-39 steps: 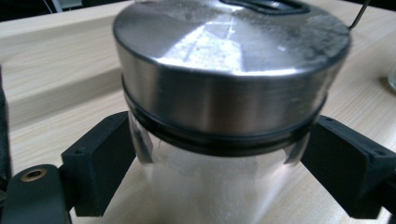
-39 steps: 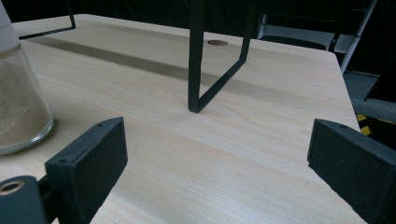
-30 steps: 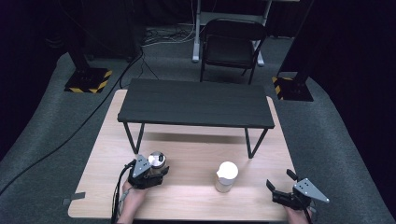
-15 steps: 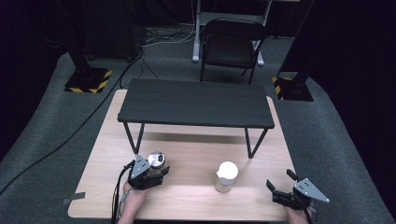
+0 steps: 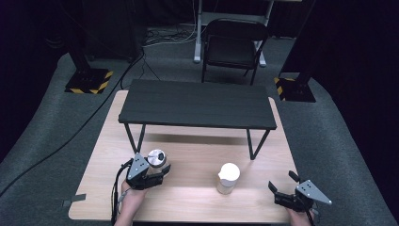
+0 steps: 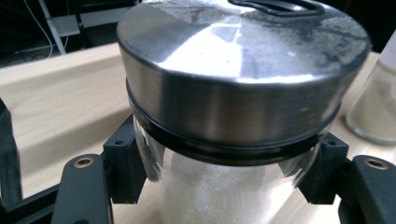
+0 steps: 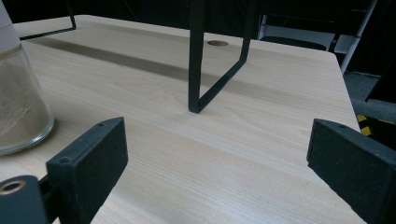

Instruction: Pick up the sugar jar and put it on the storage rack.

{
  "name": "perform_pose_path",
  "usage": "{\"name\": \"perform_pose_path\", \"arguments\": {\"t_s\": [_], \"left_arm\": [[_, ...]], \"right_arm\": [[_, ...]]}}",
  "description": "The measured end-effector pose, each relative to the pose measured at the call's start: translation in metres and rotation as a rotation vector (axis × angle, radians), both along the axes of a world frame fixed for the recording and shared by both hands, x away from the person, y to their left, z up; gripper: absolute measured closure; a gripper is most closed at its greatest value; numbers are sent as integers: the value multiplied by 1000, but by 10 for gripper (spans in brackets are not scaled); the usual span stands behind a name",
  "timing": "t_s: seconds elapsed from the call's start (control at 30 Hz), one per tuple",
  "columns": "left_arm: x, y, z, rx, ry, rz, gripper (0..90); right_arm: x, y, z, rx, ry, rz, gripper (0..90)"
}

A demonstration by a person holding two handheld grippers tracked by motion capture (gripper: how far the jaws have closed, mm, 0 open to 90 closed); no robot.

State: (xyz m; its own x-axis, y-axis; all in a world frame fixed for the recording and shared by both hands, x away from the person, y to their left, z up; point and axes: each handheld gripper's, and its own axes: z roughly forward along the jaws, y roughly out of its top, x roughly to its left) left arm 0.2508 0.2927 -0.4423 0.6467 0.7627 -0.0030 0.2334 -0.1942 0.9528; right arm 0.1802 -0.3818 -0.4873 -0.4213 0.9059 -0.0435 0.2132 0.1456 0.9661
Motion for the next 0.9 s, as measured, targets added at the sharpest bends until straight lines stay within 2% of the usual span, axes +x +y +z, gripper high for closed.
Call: {"name": "perform_pose_path", "arguments": {"t_s": [0.63,0.67,0.77,0.9], "left_arm": [[4,-2,51,7,-37,3,309],[4,-3,56,4,-42,6,309],[4,-2,60,-8,-47,3,309],[6,-4,73,4,-63,-2,309]], "right_arm": [[0,0,0,1,0,0,42],[0,0,0,1,1,0,42],[0,0,0,1,0,-1,42],[-1,0,0,1,-1,-2,43]]}}
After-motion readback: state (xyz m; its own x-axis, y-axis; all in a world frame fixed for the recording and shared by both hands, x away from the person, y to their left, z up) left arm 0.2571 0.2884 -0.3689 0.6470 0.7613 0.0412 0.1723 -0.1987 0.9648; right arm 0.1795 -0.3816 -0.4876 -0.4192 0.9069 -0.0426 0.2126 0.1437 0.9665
